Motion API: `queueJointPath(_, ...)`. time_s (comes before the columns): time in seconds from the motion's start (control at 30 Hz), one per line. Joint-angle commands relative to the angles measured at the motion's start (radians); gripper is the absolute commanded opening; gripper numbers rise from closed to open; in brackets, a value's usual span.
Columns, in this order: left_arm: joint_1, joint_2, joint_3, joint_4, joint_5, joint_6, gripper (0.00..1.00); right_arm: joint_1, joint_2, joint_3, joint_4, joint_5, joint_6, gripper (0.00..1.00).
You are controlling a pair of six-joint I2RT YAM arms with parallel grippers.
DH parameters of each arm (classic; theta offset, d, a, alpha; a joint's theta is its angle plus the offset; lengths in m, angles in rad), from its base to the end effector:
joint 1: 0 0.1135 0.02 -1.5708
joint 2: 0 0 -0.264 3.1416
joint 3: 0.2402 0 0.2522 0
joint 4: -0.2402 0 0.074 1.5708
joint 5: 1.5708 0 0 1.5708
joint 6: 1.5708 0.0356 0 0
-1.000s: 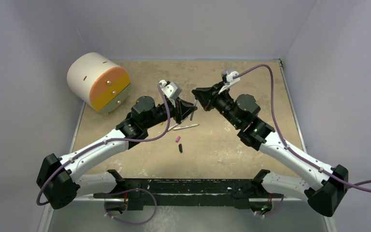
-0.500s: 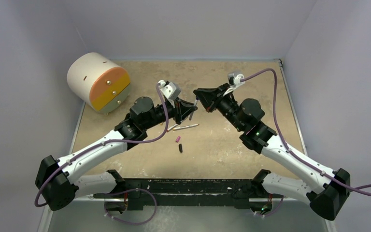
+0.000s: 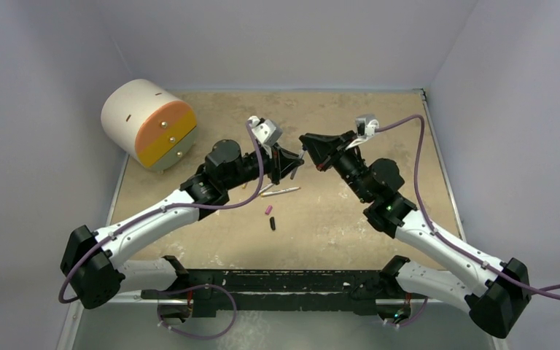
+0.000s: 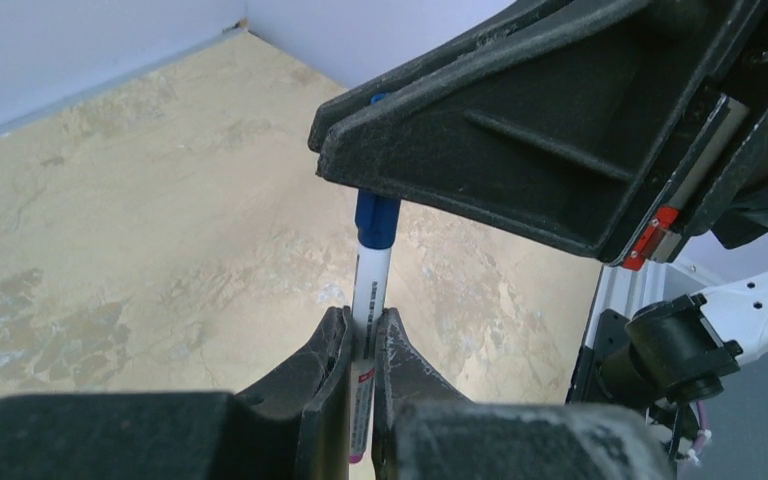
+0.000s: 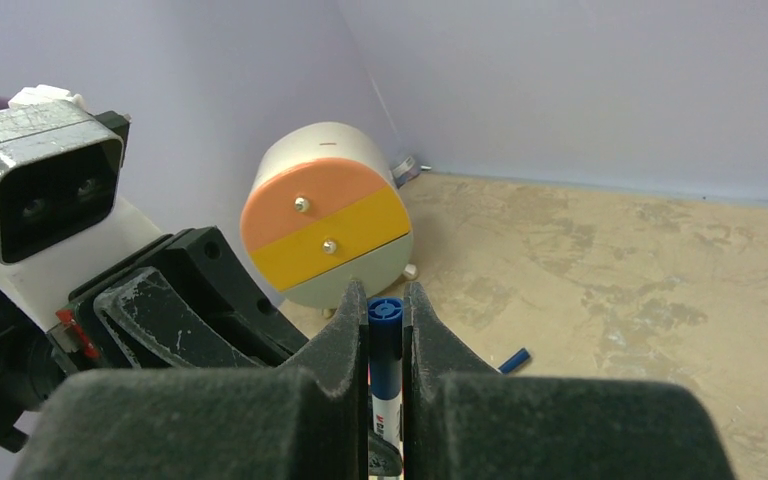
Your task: Insert the pens into the pen caps
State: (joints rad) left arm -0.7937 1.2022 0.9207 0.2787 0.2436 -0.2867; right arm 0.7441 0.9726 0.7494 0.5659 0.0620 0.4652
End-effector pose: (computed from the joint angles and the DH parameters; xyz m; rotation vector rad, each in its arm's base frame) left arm 0.1940 -0.2095 0.3491 0.6121 1.5551 -1.0249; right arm 0.1682 0.1519 0.3728 -0.1233 1.2871 1.0087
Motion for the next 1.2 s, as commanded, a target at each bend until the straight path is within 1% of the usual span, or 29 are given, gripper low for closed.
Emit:
queueJointPath(0.0,0.025,0.01,0.165,0.28,-0.1,-0.012,0.0,0.029,0.007,-0.087,-0.136,-0.12,0.038,0.0)
queueJointPath(0.5,0.024,0.043,0.221,0.352,-0.142,-0.014,0.0,0.035,-0.025,-0.218,-0.106,-0.141,0.099,0.0)
queueJointPath(0.7,0.024,0.045,0.226,0.399,-0.145,-0.029,0.0,0.042,-0.015,-0.251,-0.068,-0.167,0.133,0.0)
queueJointPath(0.87,0.024,0.05,0.227,0.432,-0.149,-0.038,0.0,0.073,0.01,-0.272,-0.028,-0.178,0.162,0.0)
queueJointPath(1.17,0.026,0.058,0.268,0.415,-0.152,-0.036,0.0,0.106,0.031,-0.301,-0.012,-0.155,0.179,0.0)
